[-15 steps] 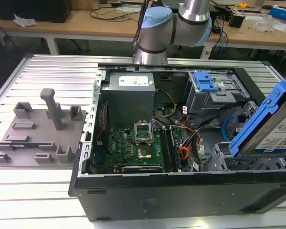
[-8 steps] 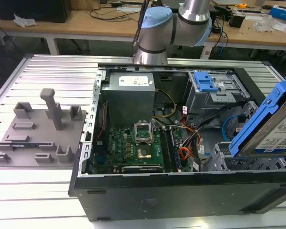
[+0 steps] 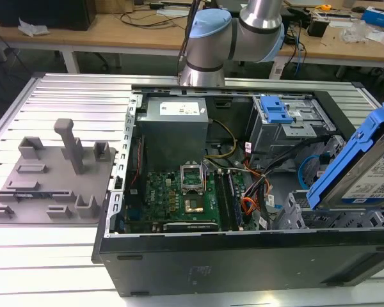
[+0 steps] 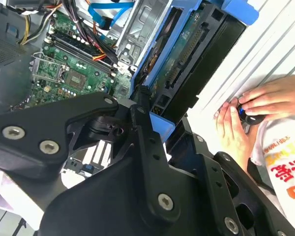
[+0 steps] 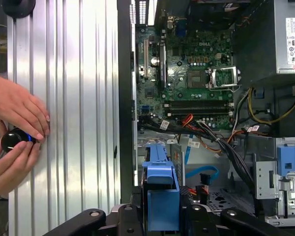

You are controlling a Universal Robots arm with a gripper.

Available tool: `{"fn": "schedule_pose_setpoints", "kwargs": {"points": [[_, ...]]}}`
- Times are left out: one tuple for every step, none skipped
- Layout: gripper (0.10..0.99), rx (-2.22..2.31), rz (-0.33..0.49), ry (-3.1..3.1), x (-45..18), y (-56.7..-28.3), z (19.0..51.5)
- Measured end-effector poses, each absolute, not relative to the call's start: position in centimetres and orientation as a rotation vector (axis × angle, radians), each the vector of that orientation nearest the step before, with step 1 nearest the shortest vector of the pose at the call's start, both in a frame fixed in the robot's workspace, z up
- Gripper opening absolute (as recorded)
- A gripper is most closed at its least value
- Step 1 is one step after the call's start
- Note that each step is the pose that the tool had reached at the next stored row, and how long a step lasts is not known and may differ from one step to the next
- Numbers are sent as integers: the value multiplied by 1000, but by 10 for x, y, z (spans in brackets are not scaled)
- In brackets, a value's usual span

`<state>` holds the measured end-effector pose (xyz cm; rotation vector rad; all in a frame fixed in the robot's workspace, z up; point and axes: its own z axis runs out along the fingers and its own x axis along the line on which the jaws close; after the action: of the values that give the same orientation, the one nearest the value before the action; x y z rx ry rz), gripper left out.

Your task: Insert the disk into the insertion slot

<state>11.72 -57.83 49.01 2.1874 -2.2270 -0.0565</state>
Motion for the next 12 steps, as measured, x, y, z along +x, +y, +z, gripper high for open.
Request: {"fn": "schedule_pose_setpoints", "kwargs": {"points": [[365, 2191, -63, -2230, 117, -578, 490], [365, 2196, -75, -2235, 117, -579, 490], [365, 2196, -75, -2235, 117, -578, 490], [365, 2196, -75, -2235, 117, -578, 490], [365, 2196, -75, -2235, 117, -578, 490], [365, 2196, -75, -2235, 117, -578, 489], [365, 2196, -74, -2235, 117, -579, 489], [365, 2197, -74, -2235, 117, -579, 489], [365, 2198, -72, -2236, 117, -579, 488], [365, 2200, -68, -2238, 117, -579, 488], [365, 2201, -64, -2240, 117, -579, 488], [365, 2203, -61, -2242, 117, -579, 488]]}}
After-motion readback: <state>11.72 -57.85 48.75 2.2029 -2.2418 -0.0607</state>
